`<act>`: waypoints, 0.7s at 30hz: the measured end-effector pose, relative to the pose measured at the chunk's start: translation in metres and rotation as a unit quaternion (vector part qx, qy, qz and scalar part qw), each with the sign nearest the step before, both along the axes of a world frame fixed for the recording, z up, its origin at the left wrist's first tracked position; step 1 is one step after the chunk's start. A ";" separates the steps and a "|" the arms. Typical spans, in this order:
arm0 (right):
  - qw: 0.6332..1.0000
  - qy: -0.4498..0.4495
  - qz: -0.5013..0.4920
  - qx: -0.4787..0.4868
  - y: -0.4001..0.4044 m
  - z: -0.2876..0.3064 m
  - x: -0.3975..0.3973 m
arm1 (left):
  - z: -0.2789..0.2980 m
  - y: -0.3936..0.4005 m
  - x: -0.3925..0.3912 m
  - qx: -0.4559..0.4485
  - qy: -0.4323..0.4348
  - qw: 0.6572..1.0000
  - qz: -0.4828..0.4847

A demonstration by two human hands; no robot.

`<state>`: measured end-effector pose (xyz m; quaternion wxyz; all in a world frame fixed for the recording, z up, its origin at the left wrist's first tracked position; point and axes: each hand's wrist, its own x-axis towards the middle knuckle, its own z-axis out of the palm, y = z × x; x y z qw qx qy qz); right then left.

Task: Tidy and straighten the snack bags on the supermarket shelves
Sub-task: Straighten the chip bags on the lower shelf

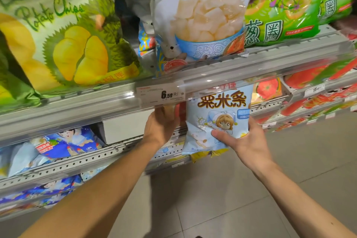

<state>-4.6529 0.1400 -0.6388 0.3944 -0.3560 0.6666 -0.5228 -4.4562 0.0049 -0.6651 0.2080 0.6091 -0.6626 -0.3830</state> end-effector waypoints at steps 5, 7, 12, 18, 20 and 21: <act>1.000 0.007 0.016 0.004 -0.011 0.003 0.038 | -0.008 0.032 0.072 -0.151 -0.078 0.982 -0.078; 0.999 0.026 0.031 -0.002 -0.018 0.004 0.062 | -0.012 0.050 0.109 -0.182 -0.114 0.973 -0.080; 0.996 0.051 0.068 -0.006 -0.036 0.010 0.131 | -0.015 0.087 0.195 -0.232 -0.141 0.960 -0.073; 0.996 0.067 0.060 -0.015 -0.064 0.014 0.195 | -0.020 0.094 0.279 -0.243 -0.234 0.938 -0.080; 0.994 0.103 0.038 -0.013 -0.076 0.013 0.205 | -0.018 0.093 0.298 -0.234 -0.258 0.934 -0.083; 0.992 0.124 0.030 -0.010 -0.082 0.011 0.207 | -0.017 0.093 0.304 -0.230 -0.270 0.930 -0.092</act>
